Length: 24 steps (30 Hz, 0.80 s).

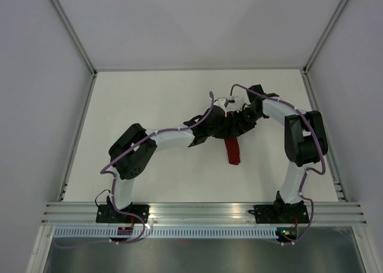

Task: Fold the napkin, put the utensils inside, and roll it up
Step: Adjust the napkin at the center of the board.

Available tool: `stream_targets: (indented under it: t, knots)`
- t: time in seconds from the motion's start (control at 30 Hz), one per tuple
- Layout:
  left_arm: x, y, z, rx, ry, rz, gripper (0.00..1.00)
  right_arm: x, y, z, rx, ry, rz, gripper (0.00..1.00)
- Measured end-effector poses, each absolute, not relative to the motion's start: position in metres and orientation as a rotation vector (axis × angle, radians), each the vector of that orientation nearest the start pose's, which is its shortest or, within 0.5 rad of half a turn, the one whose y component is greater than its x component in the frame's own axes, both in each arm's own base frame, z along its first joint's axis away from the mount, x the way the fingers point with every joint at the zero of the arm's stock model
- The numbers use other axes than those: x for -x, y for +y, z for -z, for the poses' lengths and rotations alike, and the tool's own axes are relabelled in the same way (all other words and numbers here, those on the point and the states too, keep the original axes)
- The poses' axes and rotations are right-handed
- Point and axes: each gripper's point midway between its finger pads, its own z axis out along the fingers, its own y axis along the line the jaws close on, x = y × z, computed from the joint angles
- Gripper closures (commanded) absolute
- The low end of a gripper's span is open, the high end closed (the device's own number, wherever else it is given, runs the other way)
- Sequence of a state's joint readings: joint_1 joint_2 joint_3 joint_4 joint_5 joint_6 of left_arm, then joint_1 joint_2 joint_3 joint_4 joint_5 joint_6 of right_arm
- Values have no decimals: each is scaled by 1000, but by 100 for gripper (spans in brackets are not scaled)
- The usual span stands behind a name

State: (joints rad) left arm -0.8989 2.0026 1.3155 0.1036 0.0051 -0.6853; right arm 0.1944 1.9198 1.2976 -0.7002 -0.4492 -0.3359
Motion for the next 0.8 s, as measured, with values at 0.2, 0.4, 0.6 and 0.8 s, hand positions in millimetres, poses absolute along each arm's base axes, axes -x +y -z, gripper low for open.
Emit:
stream_targets:
  t: [0.2, 0.4, 0.6, 0.8]
  knots:
    - [-323, -426, -113, -201, 2231, 850, 35, -347, 131, -26, 806, 2686, -591, 94]
    - [-329, -398, -123, -146, 2214, 813, 35, -353, 125, -24, 792, 2687, -530, 94]
    - [-327, -388, -109, -140, 2254, 777, 35, -357, 118, -26, 780, 2675, -453, 94]
    - [-323, -375, -102, -135, 2277, 752, 33, -359, 109, -43, 758, 2629, -397, 87]
